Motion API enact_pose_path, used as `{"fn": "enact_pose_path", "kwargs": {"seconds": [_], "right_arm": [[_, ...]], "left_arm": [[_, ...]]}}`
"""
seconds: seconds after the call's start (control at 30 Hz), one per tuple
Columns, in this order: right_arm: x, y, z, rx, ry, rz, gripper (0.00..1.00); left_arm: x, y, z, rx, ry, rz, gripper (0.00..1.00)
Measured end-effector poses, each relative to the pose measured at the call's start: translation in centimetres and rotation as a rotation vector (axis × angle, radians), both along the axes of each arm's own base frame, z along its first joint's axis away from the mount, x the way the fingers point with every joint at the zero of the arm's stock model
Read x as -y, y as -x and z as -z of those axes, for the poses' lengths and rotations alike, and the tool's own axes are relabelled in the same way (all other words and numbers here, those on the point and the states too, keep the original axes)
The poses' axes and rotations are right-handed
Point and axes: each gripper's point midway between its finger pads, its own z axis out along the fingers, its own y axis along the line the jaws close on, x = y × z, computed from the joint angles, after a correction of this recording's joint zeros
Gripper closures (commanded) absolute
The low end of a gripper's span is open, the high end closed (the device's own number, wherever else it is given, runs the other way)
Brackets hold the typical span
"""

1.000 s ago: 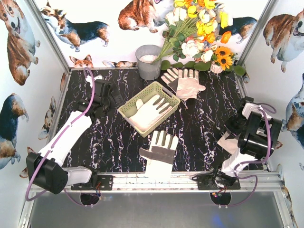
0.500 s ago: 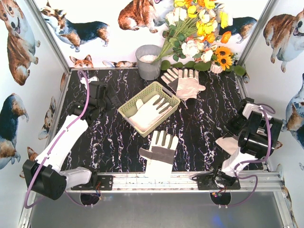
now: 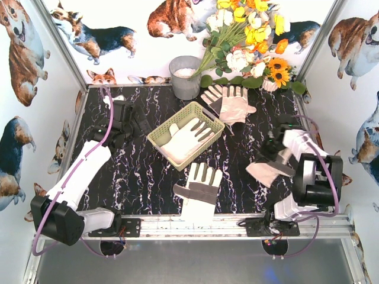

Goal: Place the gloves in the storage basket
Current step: Move the glove to the center of the board.

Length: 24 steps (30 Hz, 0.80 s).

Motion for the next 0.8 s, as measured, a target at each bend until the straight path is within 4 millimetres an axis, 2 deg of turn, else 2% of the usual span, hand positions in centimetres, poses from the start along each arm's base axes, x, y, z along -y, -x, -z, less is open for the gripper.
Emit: {"fn": "enact_pose_path", "kwargs": {"seconds": [0.1,0.2,0.5,0.63,0.8], "right_arm": [[-3.3,0.5,-0.2,0.001,-0.022,-0.08,1.0],[-5.8,1.4,0.1,-0.022,-0.039,-0.134,1.0],[-11.6,6.5,1.3,-0.114,-0.059,-0.291,1.0],[-13.1,9.3,1.5,-0.145,-0.07,-0.344,0.99],[-13.6,12.1,1.7,-0.166,-0.085,-0.374,0.97]], "left_arm": [[0.3,0.0,0.0,-0.001,0.002,0.02,0.01],[0.5,0.1,0.0,-0.003,0.005,0.039,0.01],[1.6,0.5,0.3,-0.017,0.037,0.101,0.02],[2.1,1.1,1.6,-0.049,0.057,0.128,0.03],[2.8,2.8,4.4,-0.129,0.092,0.17,0.04]]}}
